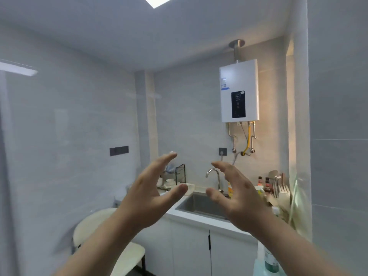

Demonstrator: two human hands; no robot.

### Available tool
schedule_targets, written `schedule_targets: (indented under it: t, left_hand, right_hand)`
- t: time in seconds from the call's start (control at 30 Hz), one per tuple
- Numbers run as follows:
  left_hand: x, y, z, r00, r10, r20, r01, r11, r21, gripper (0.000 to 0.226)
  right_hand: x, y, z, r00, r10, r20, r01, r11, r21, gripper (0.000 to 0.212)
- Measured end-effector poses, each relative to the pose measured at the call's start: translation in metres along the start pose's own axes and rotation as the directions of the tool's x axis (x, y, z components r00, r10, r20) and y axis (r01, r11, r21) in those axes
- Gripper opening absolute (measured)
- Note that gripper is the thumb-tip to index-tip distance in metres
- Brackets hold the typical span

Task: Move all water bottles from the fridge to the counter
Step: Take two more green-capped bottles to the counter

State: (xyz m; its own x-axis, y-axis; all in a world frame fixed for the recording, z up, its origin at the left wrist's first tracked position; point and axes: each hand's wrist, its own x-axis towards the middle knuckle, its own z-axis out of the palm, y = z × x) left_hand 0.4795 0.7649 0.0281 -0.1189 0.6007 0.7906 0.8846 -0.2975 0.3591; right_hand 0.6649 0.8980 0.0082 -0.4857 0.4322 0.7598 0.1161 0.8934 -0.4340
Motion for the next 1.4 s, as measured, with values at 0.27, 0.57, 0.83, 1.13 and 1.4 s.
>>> schedule_targets:
  t: [0.27,0.57,0.83,1.13,1.4]
  left_hand:
    - [-0.074,0.022,-0.152,0.978,-0.054,-0.200,0.089,0.981,0.174,0.070]
    - [-0.171,0.032,-0.310,0.936,-0.136,-0.324,0.252,0.903,0.348,0.082]
    - [-0.259,0.055,-0.443,0.825,-0.219,-0.521,0.431,0.841,0.328,0.067]
    - [-0.338,0.057,-0.555,0.727,-0.213,-0.653,0.545,0.758,0.358,0.060]
    - [-0.368,-0.005,-0.614,0.666,-0.201,-0.719,0.637,0.654,0.407,0.061]
  right_hand:
    - [0.020,-0.117,0.086,0.972,-0.230,0.046,0.213,0.950,0.230,0.070]
    - [0.013,-0.267,0.180,0.907,-0.405,0.116,0.320,0.841,0.436,0.060]
    - [-0.010,-0.407,0.251,0.860,-0.484,0.163,0.316,0.755,0.574,0.060]
    - [-0.028,-0.524,0.327,0.787,-0.583,0.203,0.325,0.671,0.667,0.061]
    - [-0.004,-0.578,0.438,0.735,-0.650,0.194,0.319,0.585,0.746,0.061]
